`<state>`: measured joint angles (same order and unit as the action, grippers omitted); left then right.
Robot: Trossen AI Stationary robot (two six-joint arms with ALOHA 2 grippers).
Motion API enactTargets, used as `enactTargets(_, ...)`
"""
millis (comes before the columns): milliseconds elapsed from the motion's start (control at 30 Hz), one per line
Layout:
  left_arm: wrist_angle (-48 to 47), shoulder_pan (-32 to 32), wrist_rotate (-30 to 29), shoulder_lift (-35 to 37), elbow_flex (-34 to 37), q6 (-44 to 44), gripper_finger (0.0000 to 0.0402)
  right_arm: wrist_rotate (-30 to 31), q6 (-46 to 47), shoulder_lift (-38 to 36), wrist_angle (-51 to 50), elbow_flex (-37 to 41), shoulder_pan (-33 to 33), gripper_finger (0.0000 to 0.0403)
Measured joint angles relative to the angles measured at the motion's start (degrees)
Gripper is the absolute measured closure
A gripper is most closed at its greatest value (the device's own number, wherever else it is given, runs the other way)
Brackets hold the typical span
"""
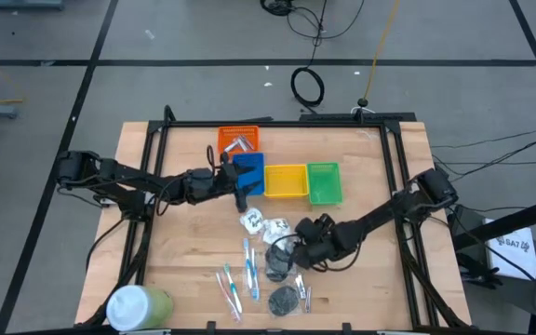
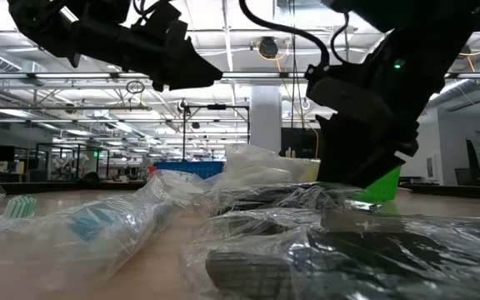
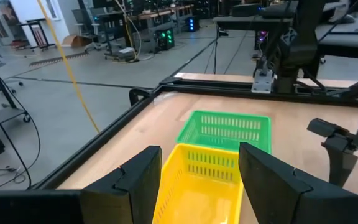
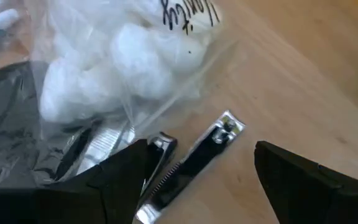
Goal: Pick & Place Travel size toiletries
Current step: Put the nail cutter into the orange basket
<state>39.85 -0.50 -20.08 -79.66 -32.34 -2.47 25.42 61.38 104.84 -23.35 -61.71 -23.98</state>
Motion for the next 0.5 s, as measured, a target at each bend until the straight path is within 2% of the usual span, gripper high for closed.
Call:
enactTargets(267,-1.6,0.0,0.0,0.0,0.0,0.0,0.019,-2.2,3.2,-1.7,-7.4,0.0,-0.1,0.0124)
enactTargets(500,-2.8,0.0,0.0,0.0,0.0,0.2,0.019,-3.4,6.7,-3.1,-16.1,0.3,-0.1,0.0146)
